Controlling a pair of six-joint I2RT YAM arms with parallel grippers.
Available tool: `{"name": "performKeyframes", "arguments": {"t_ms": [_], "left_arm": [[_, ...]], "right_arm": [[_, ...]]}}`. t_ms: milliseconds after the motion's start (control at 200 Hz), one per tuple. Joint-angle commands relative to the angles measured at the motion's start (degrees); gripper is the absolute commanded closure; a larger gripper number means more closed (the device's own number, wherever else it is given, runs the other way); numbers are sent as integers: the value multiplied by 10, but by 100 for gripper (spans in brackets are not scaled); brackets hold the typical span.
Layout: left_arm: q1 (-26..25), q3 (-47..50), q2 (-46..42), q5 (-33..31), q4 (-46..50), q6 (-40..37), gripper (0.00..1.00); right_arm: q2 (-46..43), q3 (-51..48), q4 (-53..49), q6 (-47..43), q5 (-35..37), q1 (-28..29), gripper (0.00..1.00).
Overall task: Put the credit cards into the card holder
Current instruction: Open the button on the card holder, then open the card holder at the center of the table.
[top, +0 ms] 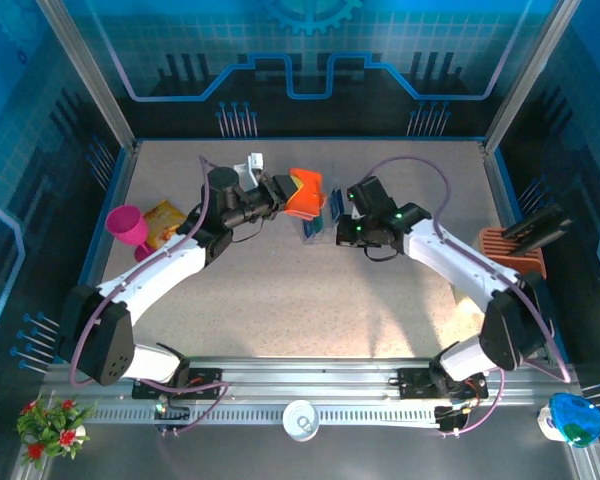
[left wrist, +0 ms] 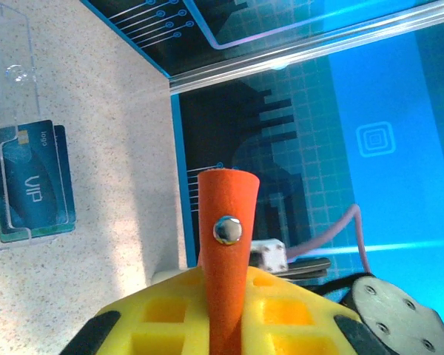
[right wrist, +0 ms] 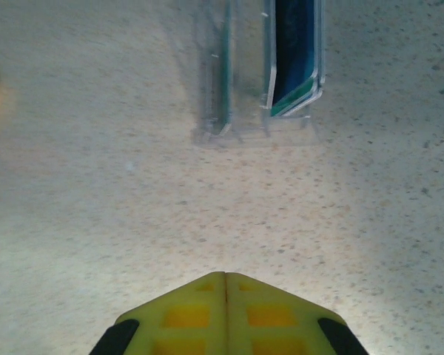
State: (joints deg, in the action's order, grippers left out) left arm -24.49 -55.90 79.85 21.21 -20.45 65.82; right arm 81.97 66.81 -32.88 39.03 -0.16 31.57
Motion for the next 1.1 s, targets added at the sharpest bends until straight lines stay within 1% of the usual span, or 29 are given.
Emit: {"name": "performKeyframes", "arguments": {"t_ms": [0,75,170,235,350,535,650,745,931,1096], "left_arm": [[2,-14,-11,-19,-48,40,97],[2,-12,-7,-28,-61,60,97],[2,-10,0,-33,-81,85,98],[2,-5,6,-36,-100,104,98],[3,2,14,-38,-127,126,99],[2,3,15,-40,-131,129,100],[2,6,12,-43,-131,130,99],[2,10,9,-47,-130,132,100],[2,14,11,-54,-142,142,100],[2,11,15,-55,-147,145,100]], "right_arm": [[-62,-19,38,34,-85,-34,82],[-92,-30,83,57,-135,-53,65],[-104,-18,124,83,-169,-63,52],[-96,-3,152,103,-189,-63,47],[-70,28,201,131,-199,-58,42],[-26,82,230,143,-204,-50,41],[-11,94,236,149,-197,-49,42],[-4,74,267,167,-195,-53,45],[-10,0,350,216,-195,-69,59],[-25,-44,381,234,-193,-76,63]]}}
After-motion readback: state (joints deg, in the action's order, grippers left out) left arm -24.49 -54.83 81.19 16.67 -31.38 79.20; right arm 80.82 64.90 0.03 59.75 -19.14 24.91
